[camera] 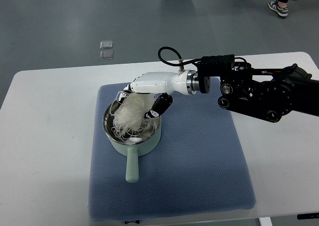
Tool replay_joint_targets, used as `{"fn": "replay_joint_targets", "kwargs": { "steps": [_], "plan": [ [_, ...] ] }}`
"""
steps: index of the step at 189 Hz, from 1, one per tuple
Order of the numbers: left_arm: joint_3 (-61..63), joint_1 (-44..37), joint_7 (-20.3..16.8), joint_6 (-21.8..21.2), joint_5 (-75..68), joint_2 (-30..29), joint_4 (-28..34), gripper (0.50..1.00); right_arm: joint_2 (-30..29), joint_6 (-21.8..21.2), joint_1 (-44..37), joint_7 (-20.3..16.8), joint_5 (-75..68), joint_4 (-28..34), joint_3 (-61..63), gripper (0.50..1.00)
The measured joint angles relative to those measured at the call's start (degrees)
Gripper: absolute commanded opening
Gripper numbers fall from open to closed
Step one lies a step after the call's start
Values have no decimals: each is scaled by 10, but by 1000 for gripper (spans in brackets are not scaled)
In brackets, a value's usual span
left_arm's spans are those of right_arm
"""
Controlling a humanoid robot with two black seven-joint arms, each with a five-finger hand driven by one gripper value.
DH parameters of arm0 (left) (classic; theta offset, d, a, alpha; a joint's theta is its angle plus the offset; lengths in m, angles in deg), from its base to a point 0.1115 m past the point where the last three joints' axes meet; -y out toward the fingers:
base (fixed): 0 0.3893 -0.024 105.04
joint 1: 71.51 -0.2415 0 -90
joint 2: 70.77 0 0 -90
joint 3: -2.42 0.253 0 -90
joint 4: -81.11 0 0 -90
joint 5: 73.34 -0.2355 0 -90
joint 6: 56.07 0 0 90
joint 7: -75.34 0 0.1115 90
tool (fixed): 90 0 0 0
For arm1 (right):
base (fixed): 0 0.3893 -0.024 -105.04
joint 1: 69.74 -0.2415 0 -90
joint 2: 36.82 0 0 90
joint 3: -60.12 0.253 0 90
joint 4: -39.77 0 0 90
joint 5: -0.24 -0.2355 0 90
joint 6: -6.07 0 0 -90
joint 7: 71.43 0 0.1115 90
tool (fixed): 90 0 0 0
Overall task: Put vermicelli into pot with right hand
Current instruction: 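Open the right hand to drop the vermicelli and withdraw upward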
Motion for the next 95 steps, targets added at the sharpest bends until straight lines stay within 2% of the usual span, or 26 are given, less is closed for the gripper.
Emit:
{"fn": "replay_joint_targets", "kwargs": {
  "steps": [6,61,95],
  "plan": [
    [0,0,0,0,0,0,0,1000,3,0,0,0,-1,0,2,887],
    [0,0,0,0,0,0,0,1000,41,-1,-1,1,-16,5,45,887],
    [0,0,0,0,0,0,0,1000,83,-6,28,-5,-146,-1,109,885]
  ]
}}
